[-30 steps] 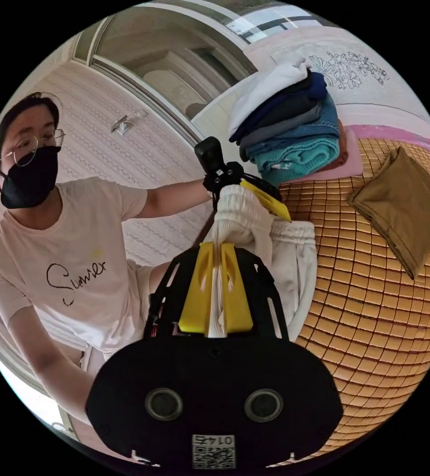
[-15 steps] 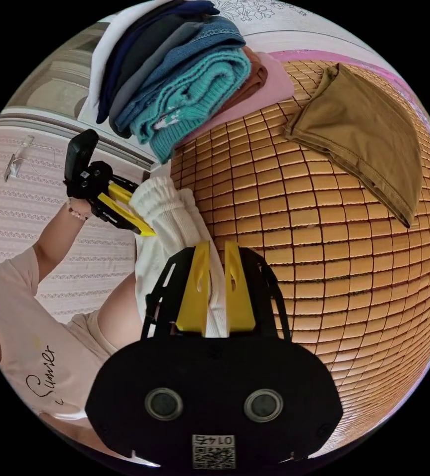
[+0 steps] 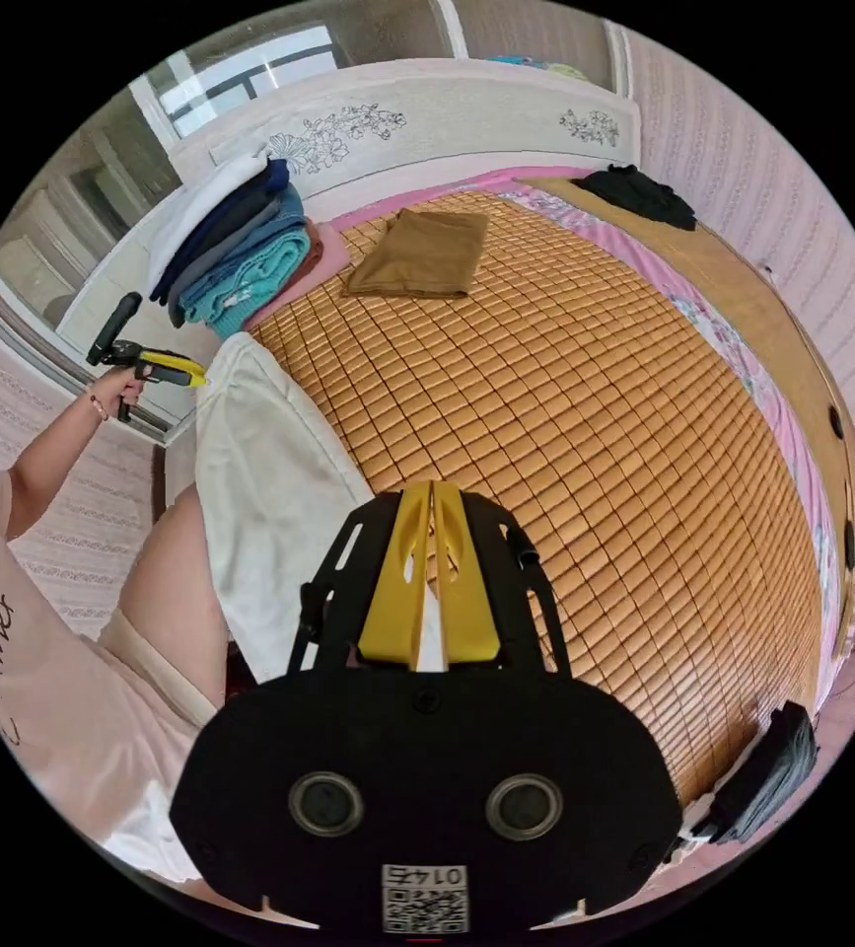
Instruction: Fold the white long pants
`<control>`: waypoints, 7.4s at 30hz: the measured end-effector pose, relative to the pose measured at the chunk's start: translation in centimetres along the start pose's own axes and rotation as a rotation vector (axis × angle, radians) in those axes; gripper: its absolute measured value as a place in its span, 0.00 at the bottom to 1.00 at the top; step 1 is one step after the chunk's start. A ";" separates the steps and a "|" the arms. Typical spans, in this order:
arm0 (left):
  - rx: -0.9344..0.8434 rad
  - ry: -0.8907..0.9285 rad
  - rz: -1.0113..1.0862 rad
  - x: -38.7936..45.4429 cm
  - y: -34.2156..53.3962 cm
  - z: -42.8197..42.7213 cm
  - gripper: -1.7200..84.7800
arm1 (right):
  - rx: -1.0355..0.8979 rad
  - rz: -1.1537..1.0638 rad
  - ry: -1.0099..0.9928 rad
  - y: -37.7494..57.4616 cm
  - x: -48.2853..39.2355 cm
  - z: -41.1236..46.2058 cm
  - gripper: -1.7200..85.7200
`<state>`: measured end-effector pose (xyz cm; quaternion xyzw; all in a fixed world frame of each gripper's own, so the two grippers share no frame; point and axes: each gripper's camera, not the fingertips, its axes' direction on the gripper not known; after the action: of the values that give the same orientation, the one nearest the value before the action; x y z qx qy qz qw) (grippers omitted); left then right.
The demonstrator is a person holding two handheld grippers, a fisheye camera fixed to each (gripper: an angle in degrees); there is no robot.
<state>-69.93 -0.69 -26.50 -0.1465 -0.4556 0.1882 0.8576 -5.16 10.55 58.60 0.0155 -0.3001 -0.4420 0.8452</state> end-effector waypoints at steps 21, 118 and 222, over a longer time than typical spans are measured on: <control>-0.082 -0.014 1.059 54.4 7.6 16.2 0.01 | -0.455 -0.084 0.252 7.6 -1.9 -0.2 0.01; 0.021 0.082 0.536 47.3 5.2 10.0 0.10 | -0.137 0.266 -0.169 8.1 2.9 -15.3 0.05; -0.164 -0.007 1.095 69.1 11.6 18.4 0.01 | -0.471 0.075 0.268 5.8 0.9 -11.5 0.01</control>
<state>-52.03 42.59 28.74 -0.4278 -0.3290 0.5711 0.6186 5.49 10.65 51.26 -0.1344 -0.0750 -0.4620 0.8734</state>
